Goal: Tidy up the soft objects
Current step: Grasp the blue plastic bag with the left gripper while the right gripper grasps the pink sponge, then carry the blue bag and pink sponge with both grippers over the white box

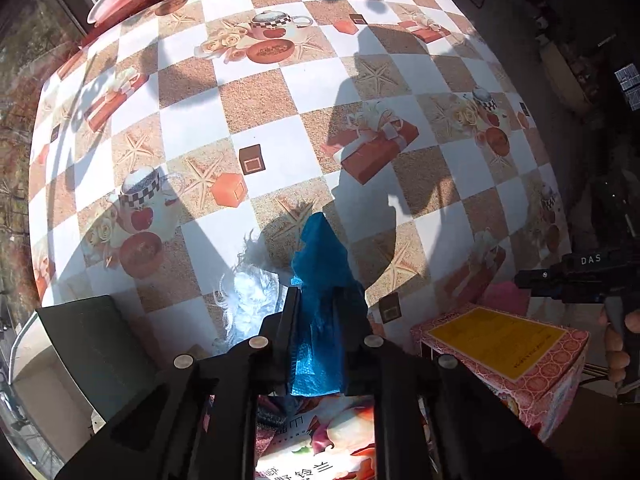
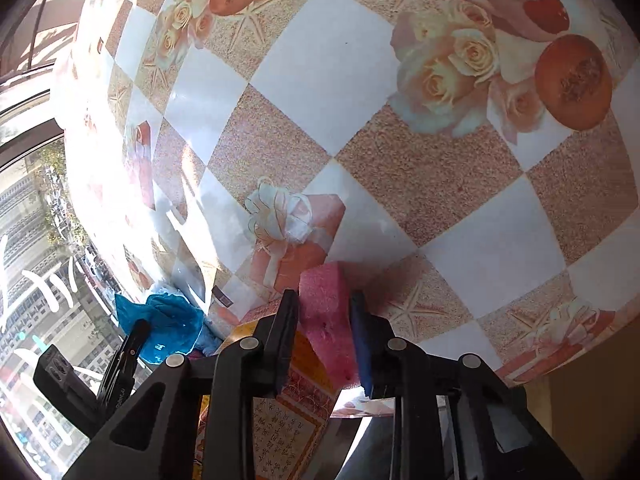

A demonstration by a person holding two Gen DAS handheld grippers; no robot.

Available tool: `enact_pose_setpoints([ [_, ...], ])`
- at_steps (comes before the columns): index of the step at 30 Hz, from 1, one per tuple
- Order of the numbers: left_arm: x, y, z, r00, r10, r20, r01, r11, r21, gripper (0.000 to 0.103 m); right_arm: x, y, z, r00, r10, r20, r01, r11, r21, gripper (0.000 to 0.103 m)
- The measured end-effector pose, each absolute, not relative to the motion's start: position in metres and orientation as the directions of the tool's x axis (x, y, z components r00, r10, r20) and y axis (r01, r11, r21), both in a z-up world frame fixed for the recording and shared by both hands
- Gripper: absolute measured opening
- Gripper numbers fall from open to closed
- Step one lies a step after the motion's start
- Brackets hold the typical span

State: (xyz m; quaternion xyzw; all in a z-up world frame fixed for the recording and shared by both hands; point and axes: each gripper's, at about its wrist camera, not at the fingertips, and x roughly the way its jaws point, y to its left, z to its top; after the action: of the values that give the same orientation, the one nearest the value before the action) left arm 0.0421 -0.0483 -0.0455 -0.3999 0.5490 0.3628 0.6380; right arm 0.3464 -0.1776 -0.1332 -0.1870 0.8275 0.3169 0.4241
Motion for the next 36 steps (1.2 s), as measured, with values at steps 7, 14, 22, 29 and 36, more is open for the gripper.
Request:
enact_pose_setpoints([
  [7,0.037,-0.038,-0.033,0.137,0.082,-0.987,-0.917,0.387,-0.095,0.016,0.351,-0.194,-0.114,-0.487,-0.065,-0.871,-0.698,0.629,0.343,0.081],
  [14,0.040,-0.043,-0.019,0.136,0.126,-0.983,-0.920,0.384,-0.079,0.016,0.300,-0.193,-0.123,-0.310,-0.118,-0.943,-0.863,0.451,0.227,0.077],
  [22,0.040,-0.056,-0.002,0.132,0.179,-0.975,-0.925,0.376,-0.056,0.016,0.286,-0.195,-0.103,-0.246,-0.077,-0.966,-0.909,0.365,0.202,0.047],
  [29,0.037,-0.077,0.034,0.169,0.276,-0.946,-0.927,0.370,-0.058,0.016,0.298,-0.190,-0.024,-0.249,0.107,-0.963,-0.898,0.346,0.271,0.047],
  [36,0.017,-0.105,0.063,0.188,0.345,-0.920,-0.941,0.332,-0.068,0.016,0.267,-0.175,0.035,-0.253,0.216,-0.943,-0.914,0.265,0.306,0.047],
])
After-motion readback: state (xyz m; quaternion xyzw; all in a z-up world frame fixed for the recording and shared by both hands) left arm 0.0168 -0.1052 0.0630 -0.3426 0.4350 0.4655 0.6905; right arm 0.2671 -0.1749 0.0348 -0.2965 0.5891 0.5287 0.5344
